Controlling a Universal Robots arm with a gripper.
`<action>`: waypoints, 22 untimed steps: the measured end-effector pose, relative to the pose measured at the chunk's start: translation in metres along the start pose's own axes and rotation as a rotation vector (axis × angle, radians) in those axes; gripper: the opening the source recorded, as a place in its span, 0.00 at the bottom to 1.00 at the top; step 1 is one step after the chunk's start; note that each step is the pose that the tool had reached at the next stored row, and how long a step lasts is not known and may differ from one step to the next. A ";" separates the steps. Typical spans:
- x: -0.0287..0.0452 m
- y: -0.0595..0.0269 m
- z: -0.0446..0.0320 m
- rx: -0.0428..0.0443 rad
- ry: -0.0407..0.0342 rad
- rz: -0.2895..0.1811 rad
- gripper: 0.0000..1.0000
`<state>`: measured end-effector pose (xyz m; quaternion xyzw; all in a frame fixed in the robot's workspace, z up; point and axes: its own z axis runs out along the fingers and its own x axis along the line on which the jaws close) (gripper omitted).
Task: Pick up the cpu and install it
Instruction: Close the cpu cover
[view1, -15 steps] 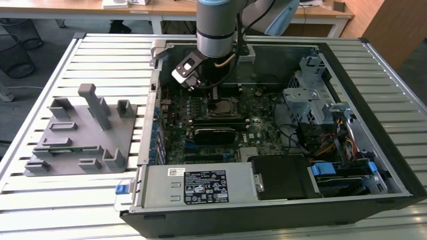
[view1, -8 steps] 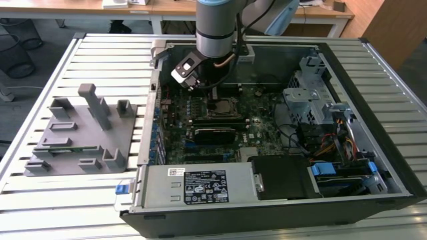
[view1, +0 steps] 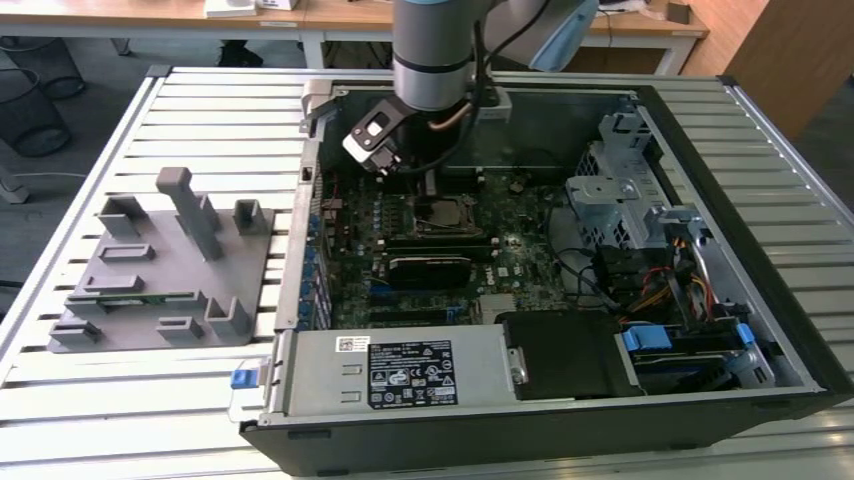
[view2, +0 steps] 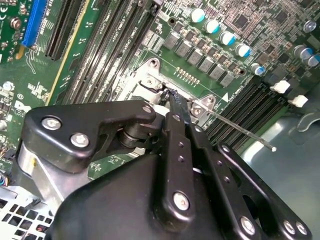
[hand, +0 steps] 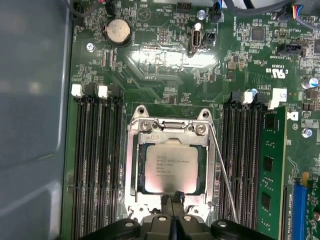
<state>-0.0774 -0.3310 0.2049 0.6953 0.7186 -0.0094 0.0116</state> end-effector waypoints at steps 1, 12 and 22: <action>-0.0005 0.0016 0.0000 0.0013 -0.0001 0.000 0.11; -0.0024 0.0196 0.0001 0.0164 0.0008 -0.001 0.11; -0.0028 0.0314 0.0001 0.0254 0.0010 -0.001 0.11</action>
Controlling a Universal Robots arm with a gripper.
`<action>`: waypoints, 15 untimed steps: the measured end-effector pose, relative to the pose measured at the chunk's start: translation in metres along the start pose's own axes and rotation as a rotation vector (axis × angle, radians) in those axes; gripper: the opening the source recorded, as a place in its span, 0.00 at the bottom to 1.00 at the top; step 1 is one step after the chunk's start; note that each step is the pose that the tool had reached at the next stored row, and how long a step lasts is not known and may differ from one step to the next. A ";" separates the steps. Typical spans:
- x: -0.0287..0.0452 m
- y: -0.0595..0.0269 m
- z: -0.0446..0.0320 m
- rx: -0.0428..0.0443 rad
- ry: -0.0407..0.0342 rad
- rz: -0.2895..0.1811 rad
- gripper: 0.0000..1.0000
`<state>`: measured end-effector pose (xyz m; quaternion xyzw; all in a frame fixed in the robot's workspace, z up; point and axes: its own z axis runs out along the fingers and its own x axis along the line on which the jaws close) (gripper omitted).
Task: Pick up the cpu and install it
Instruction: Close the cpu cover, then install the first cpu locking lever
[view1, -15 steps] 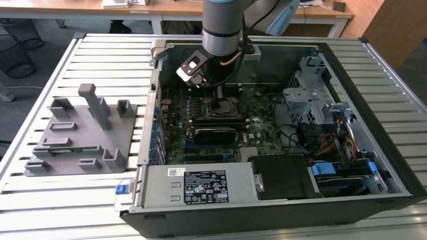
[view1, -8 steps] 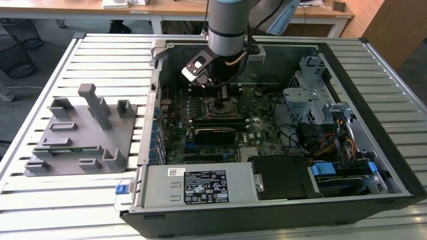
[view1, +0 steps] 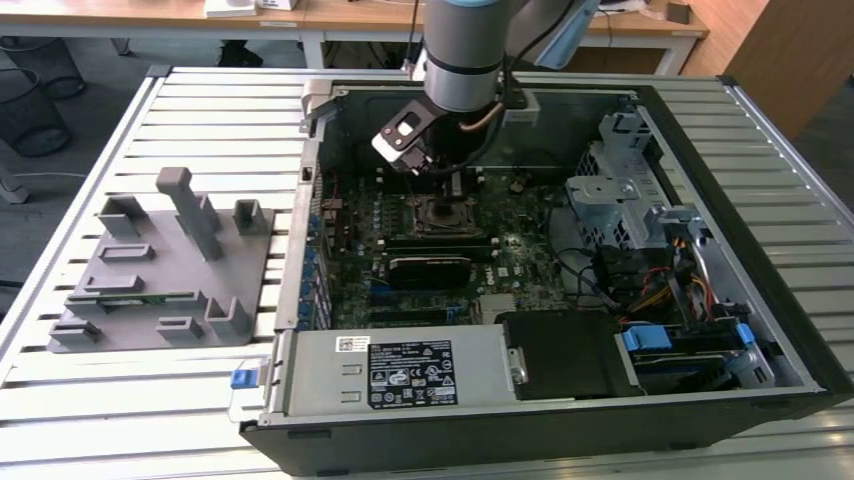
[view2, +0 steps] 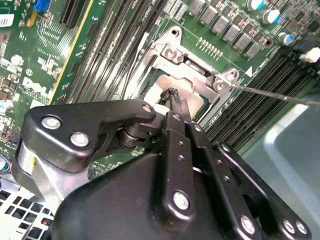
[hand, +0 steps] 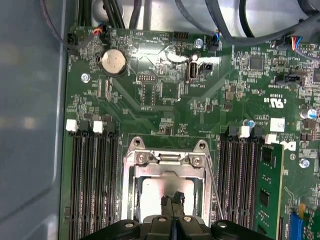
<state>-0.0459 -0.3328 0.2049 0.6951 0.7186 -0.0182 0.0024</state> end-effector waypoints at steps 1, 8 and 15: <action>0.0000 0.0011 0.0000 0.0000 -0.0001 0.000 0.11; -0.0002 0.0066 -0.0002 0.0001 0.0000 0.000 0.11; -0.0003 0.0091 -0.0023 0.0001 0.0000 0.000 0.11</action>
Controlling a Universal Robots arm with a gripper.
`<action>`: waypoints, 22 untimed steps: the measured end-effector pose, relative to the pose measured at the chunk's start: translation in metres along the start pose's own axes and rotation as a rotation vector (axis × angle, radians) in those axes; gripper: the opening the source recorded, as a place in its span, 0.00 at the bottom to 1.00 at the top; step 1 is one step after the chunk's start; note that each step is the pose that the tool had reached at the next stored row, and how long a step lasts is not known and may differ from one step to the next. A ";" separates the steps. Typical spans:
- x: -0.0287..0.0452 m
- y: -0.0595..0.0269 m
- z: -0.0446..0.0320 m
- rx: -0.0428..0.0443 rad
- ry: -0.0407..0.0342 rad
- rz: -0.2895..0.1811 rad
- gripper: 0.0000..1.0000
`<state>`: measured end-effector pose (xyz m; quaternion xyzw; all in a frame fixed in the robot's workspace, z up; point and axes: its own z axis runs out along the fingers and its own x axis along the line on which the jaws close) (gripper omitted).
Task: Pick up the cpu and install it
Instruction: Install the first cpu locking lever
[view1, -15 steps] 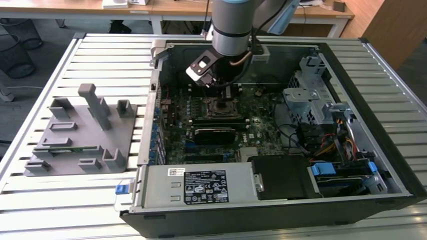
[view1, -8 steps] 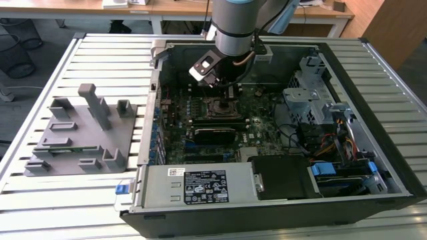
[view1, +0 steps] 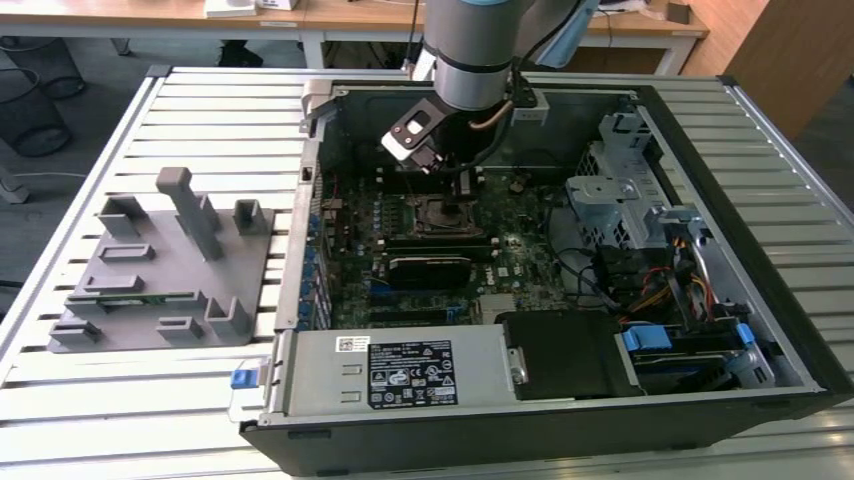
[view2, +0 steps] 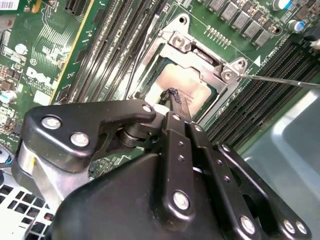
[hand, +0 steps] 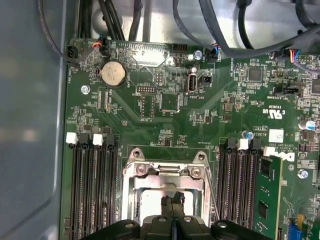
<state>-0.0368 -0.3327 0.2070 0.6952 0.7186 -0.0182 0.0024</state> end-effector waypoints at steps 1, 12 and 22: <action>-0.0001 0.0000 -0.0017 0.0001 -0.0001 0.000 0.11; -0.0008 -0.0006 -0.0254 0.0000 0.0001 0.000 0.11; -0.0013 -0.0018 -0.0471 -0.0004 0.0001 0.000 0.11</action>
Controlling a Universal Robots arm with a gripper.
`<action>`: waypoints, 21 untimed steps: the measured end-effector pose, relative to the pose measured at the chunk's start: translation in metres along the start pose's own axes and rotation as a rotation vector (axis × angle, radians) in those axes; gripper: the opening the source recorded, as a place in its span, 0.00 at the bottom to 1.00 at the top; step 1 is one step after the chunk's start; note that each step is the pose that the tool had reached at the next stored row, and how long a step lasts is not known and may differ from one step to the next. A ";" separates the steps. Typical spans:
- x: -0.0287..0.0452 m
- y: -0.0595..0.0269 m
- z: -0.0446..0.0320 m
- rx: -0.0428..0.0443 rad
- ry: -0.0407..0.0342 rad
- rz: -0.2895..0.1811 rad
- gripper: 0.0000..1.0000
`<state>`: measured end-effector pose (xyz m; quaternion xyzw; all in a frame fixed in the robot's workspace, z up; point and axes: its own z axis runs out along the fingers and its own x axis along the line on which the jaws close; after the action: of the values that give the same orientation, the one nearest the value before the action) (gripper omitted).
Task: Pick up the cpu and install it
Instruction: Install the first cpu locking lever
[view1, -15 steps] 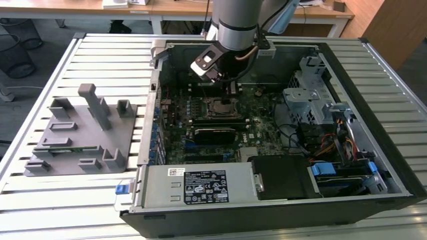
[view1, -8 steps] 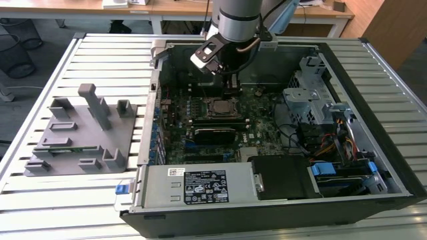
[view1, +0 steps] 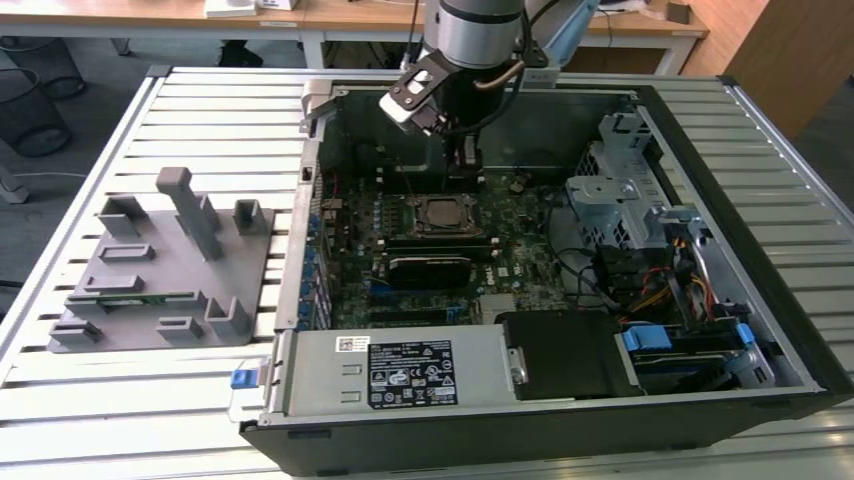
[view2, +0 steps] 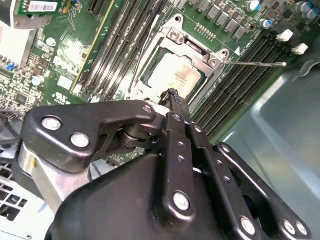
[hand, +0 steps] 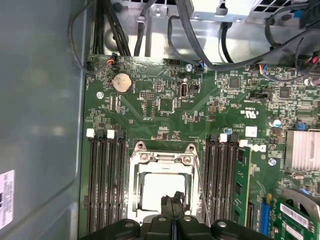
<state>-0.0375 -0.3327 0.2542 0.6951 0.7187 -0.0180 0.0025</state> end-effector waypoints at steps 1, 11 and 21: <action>-0.0001 -0.0001 -0.0021 0.0000 0.0000 0.000 0.11; -0.0002 -0.0024 -0.0099 -0.0032 -0.0010 -0.049 0.11; -0.0002 -0.0024 -0.0097 -0.0083 -0.0050 -0.230 0.11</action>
<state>-0.0397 -0.3327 0.2639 0.6079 0.7938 -0.0169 0.0051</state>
